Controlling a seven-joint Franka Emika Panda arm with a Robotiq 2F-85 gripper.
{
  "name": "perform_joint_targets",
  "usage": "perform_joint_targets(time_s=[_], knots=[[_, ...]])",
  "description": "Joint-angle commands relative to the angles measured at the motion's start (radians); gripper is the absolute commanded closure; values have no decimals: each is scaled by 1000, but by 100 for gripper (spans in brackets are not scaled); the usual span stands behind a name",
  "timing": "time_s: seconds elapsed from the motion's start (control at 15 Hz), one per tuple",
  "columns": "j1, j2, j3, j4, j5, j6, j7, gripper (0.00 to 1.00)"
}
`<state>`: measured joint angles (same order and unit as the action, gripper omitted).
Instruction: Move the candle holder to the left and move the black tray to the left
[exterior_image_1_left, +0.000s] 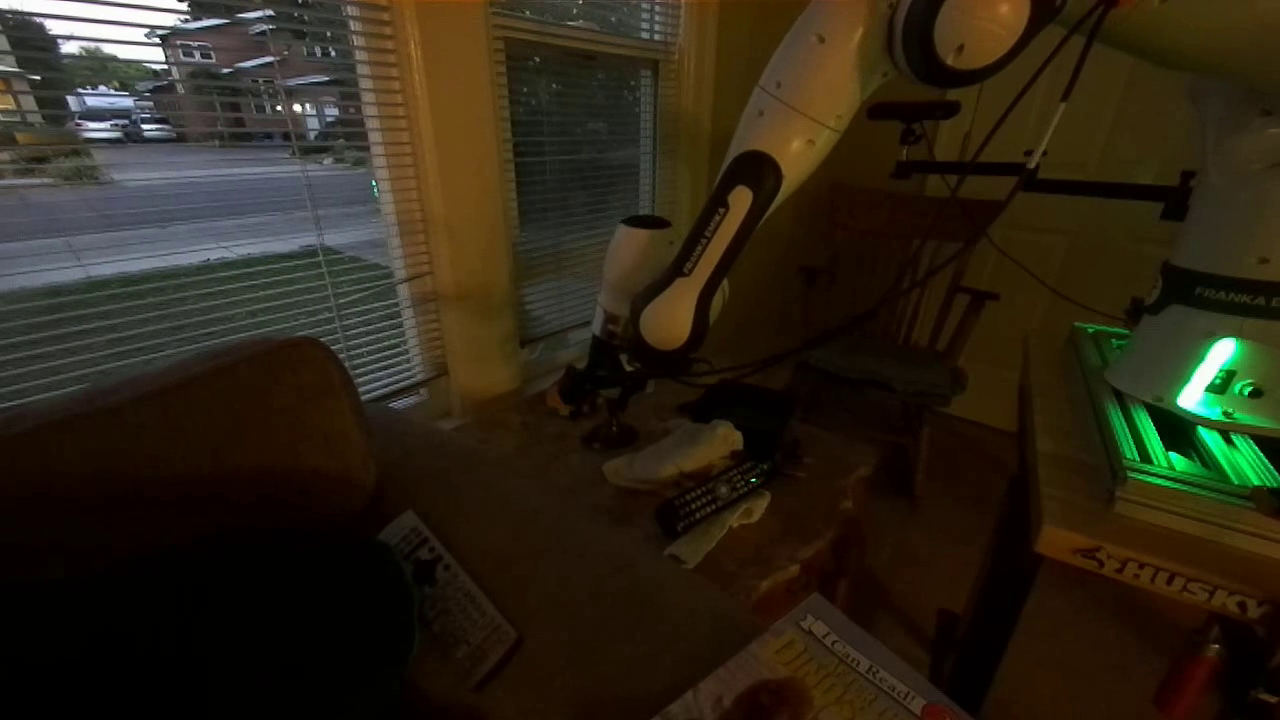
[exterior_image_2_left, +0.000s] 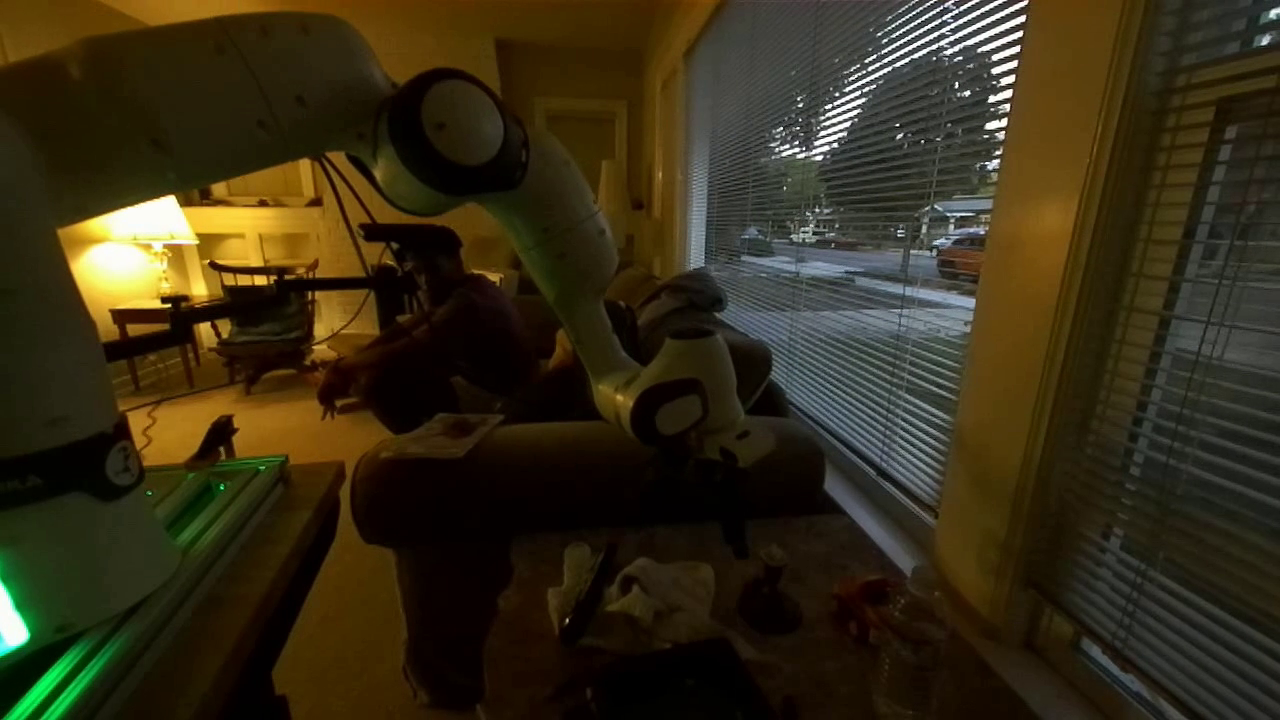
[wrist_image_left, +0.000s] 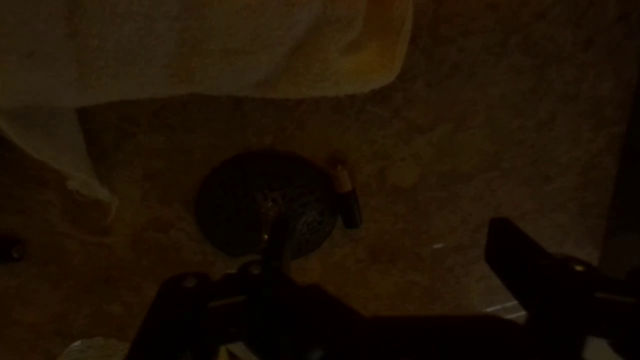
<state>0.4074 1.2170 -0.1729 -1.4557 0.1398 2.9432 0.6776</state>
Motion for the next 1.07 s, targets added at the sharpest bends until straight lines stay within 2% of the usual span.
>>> perform_joint_targets(time_s=[0.0, 1.0], knots=[[-18, 69, 20, 92, 23, -14, 3, 0], [-102, 168, 89, 249, 10, -115, -49, 0]])
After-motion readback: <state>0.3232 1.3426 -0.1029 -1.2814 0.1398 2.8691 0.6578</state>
